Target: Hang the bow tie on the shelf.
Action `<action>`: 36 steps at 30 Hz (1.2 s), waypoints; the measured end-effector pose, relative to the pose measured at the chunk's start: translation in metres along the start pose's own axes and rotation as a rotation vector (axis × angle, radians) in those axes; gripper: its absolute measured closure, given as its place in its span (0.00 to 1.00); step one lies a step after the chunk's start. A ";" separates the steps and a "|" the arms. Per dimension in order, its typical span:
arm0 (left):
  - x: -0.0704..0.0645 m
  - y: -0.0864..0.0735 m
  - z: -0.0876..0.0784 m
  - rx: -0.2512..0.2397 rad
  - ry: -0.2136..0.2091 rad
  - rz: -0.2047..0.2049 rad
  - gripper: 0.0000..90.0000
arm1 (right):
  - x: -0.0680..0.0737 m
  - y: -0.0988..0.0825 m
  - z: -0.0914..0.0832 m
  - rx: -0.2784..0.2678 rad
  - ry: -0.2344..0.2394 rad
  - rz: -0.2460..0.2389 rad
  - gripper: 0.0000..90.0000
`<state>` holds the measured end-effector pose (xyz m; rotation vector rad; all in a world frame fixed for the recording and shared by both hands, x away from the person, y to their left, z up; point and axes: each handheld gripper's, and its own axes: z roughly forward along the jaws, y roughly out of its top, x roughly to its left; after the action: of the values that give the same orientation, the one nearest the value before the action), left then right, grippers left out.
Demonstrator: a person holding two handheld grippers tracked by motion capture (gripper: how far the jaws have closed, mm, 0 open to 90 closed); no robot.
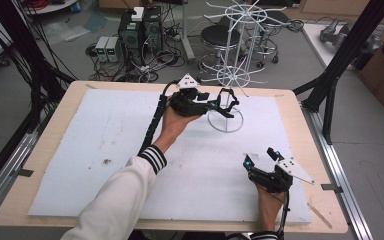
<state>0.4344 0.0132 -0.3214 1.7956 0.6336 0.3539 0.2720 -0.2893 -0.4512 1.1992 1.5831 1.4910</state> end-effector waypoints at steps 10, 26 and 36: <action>0.015 -0.005 -0.049 -0.004 -0.070 0.028 0.14 | 0.001 0.000 0.001 0.009 0.002 -0.019 0.10; 0.043 -0.072 -0.162 -0.041 0.057 0.093 0.14 | 0.002 0.000 0.000 0.003 -0.005 -0.034 0.10; 0.063 -0.132 -0.227 -0.107 0.104 0.063 0.14 | 0.003 0.000 0.000 -0.006 -0.009 -0.044 0.10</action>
<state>0.3323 0.2560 -0.3801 1.7059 0.6205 0.5170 0.2706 -0.2868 -0.4509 1.1588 1.5884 1.4594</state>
